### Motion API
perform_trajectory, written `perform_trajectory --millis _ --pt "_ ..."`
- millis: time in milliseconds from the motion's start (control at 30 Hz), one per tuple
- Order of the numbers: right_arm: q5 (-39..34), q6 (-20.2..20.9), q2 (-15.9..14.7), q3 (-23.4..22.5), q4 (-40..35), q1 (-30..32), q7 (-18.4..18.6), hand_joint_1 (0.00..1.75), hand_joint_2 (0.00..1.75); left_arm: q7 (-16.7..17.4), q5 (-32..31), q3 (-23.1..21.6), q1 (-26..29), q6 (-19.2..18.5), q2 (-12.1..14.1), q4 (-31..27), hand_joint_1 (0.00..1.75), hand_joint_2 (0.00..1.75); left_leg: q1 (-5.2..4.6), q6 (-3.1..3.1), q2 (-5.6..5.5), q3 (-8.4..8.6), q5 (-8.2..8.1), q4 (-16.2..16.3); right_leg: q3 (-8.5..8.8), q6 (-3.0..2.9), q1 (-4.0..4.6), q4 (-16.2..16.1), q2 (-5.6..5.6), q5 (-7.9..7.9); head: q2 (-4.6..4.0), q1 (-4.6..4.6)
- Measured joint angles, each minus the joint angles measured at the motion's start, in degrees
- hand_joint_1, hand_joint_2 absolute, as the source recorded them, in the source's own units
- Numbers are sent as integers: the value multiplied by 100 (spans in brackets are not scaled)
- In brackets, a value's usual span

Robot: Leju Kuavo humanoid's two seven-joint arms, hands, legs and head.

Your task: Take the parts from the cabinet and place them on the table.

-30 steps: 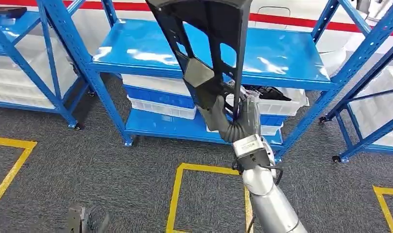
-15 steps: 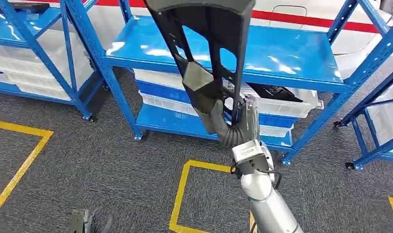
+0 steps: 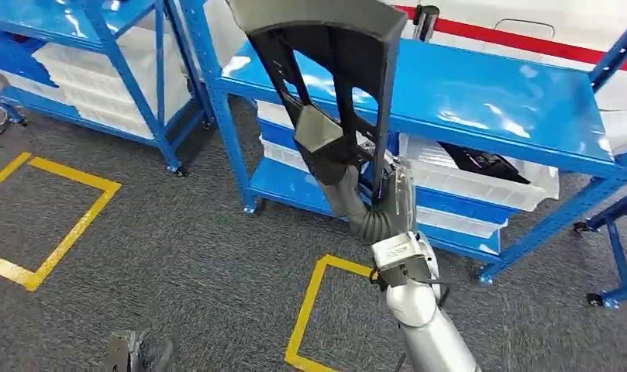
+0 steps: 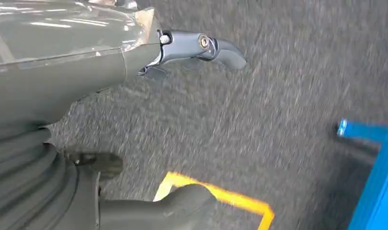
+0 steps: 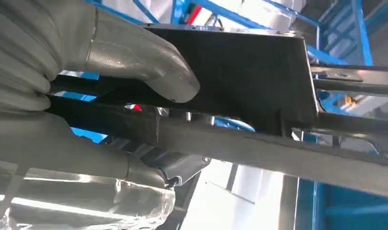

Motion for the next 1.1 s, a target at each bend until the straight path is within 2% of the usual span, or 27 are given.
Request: perform_trajectory --millis 33,67,100,133,167,200,233,300,333,367,400,433,500,533,567,633,667,700,733,833,867,900,933,1000,1033,1067,1100 --pt "0 0 -17 0 2 20 -4 175 175 0 0 0 14 0 -4 2 0 175 -1 0 -59 -2 3 1 -63 36 -6 103 7 20 0 -4" --pt "0 0 -24 2 7 32 -11 175 175 0 2 0 24 0 -9 4 0 175 2 -3 -120 -1 4 4 5 91 -22 -49 8 124 0 0" --pt "0 0 -28 0 7 36 -18 175 175 -2 0 0 28 0 -11 4 0 175 9 -13 -180 1 9 9 175 157 -49 -400 12 295 0 4" --pt "-2 -9 -31 2 7 36 -30 175 175 -9 0 0 25 -4 -20 4 0 175 20 -36 -253 2 15 20 432 235 -98 -932 49 516 0 4" --pt "-2 -11 -35 2 7 38 -42 175 175 -18 0 0 18 -7 -22 4 0 175 17 -75 -312 -25 4 59 646 303 -166 -1387 234 672 0 9" --pt "-2 -17 -46 2 4 44 -52 175 175 -28 -2 0 -3 -7 -20 4 0 175 -24 -136 -356 -95 -19 161 687 282 -170 -1559 374 668 0 24" --pt "-4 -24 -59 0 -7 70 -59 175 175 -46 -7 -2 -12 -7 -20 2 0 175 -8 -155 -422 -125 -2 147 705 220 -167 -1525 338 692 0 4" --pt "-4 -37 -74 0 -7 103 -59 175 175 -55 -13 -2 9 -7 -20 2 0 175 39 -228 -479 -154 46 126 683 162 -110 -1503 269 711 0 11" --pt "-11 -55 -72 0 -15 103 -59 175 175 -59 -18 -2 16 -7 -20 2 0 175 59 -245 -518 -173 49 135 685 119 -133 -1516 222 736 0 4" --pt "-20 -80 -70 -2 -33 104 -59 175 175 -61 -22 -4 14 -7 -31 2 0 175 62 -255 -321 -204 -17 212 689 83 -142 -1525 181 758 0 4" --pt "-20 -90 -68 -4 -48 108 -59 175 175 -66 -50 -11 -7 -13 -35 2 0 175 42 -265 -106 -306 -191 452 685 63 -118 -1524 140 757 0 -24" --pt "-20 -92 -70 -4 -61 111 -63 175 175 -66 -55 -13 -33 -11 -39 2 0 175 48 -275 -12 -472 -407 837 681 -2 -87 -1524 91 760 0 -26" --pt "-22 -92 -85 -4 -66 148 -63 175 175 -68 -55 -13 -48 -11 -48 2 0 175 48 -281 44 -847 -766 1697 675 -11 -35 -1523 -15 754 0 -28" --pt "-31 -92 -96 -4 -68 183 -65 175 175 -68 -55 -13 -43 -11 -50 2 0 175 48 -273 50 -938 -804 1910 672 -16 -13 -1522 -77 751 0 -28" --pt "-48 -92 -107 -4 -72 218 -74 175 175 -70 -55 -13 -42 -13 -50 4 0 175 48 -254 54 -888 -722 1840 673 -20 3 -1522 -130 749 0 -28" --pt "-111 -94 -127 -4 -85 246 -122 175 175 -81 -55 -15 -54 -13 -50 2 0 175 26 -183 101 -449 -339 1078 676 -20 21 -1522 -229 747 0 -26" --pt "-142 -96 -135 -4 -114 255 -144 175 175 -81 -55 -17 -68 -13 -50 2 0 175 -2 -130 214 -167 -167 598 680 -19 26 -1523 -274 746 0 -29" --pt "-182 -94 -149 -4 -162 268 -162 175 175 -79 -61 -22 -95 -13 -50 2 0 175 -61 -95 460 -20 -230 299 679 -17 38 -1523 -317 745 0 -26" --pt "-230 -96 -171 -7 -208 281 -173 175 175 -72 -61 -31 -118 -11 -50 2 0 175 -115 -72 440 -20 -216 260 655 -7 96 -1518 -373 739 0 -13" --pt "-532 40 -227 -7 -271 370 -197 175 175 4 -70 -61 -110 11 -26 4 0 175 -169 -8 259 -39 -193 219 688 29 59 -1543 -518 735 0 -22" --pt "-643 118 -247 -9 -302 388 -221 175 175 9 -68 -61 -103 15 -11 4 0 175 -93 41 210 24 -116 124 623 66 104 -1489 -479 689 0 -13" --pt "-736 203 -282 -15 -330 403 -258 175 175 2 -66 -74 -105 15 -17 7 0 175 -111 47 184 36 -104 100 595 75 49 -1354 -280 615 0 0" --pt "-823 286 -315 -17 -378 427 -297 175 175 2 -46 -90 -120 15 -15 7 0 175 -99 73 138 26 -90 102 437 43 54 -1005 -124 431 0 -3" --pt "-985 439 -413 -28 -409 549 -360 175 175 2 17 -90 -130 20 -11 9 0 175 -96 97 7 6 -77 103 2 8 33 -115 -31 86 0 41" --pt "-1047 466 -452 -31 -409 628 -378 175 175 4 44 -87 -118 22 -11 11 0 175 -96 99 -61 -2 -74 105 -139 29 31 164 -18 14 0 48" --pt "-1082 474 -474 -35 -409 686 -387 175 175 7 44 -87 -101 28 -11 17 0 175 -94 97 -133 -5 -70 107 -164 67 18 194 -10 48 0 50" --pt "-1132 483 -492 -46 -409 721 -417 175 175 11 46 -87 -85 48 -11 22 0 175 -90 92 -199 -6 -67 111 -47 126 -1 -45 -2 181 0 52"
